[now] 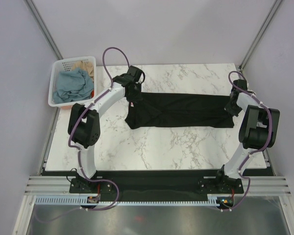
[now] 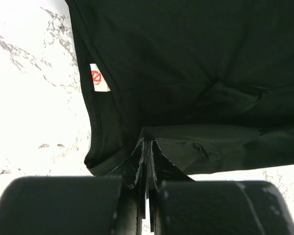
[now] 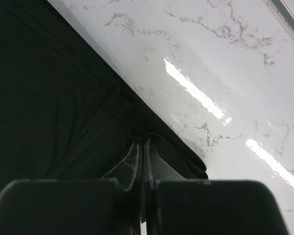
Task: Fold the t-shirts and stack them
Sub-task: Fold the tshirt
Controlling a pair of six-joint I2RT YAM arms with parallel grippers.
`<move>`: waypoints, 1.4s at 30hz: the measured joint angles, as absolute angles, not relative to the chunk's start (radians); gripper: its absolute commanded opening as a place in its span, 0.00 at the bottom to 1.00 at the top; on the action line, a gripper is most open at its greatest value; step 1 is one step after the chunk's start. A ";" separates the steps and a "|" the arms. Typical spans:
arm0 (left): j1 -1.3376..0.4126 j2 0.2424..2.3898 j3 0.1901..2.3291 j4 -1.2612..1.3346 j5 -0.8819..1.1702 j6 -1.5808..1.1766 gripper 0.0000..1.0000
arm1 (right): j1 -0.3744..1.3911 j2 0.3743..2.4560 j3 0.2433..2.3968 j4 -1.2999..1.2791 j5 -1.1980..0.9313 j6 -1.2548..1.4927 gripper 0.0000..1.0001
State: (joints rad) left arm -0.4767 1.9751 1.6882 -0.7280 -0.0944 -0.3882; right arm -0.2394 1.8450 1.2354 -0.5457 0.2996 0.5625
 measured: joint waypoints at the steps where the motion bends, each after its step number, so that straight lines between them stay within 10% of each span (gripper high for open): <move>1: -0.475 1.983 1.693 -0.729 -0.096 -0.388 0.02 | -0.239 1.848 1.238 -0.546 0.300 0.562 0.00; 37: -0.433 2.044 1.785 -0.816 -0.147 -0.392 0.02 | -0.239 1.862 1.267 -0.533 0.262 0.595 0.00; 42: -0.431 2.097 1.812 -0.817 -0.145 -0.392 0.03 | -0.239 1.866 1.283 -0.531 0.262 0.604 0.24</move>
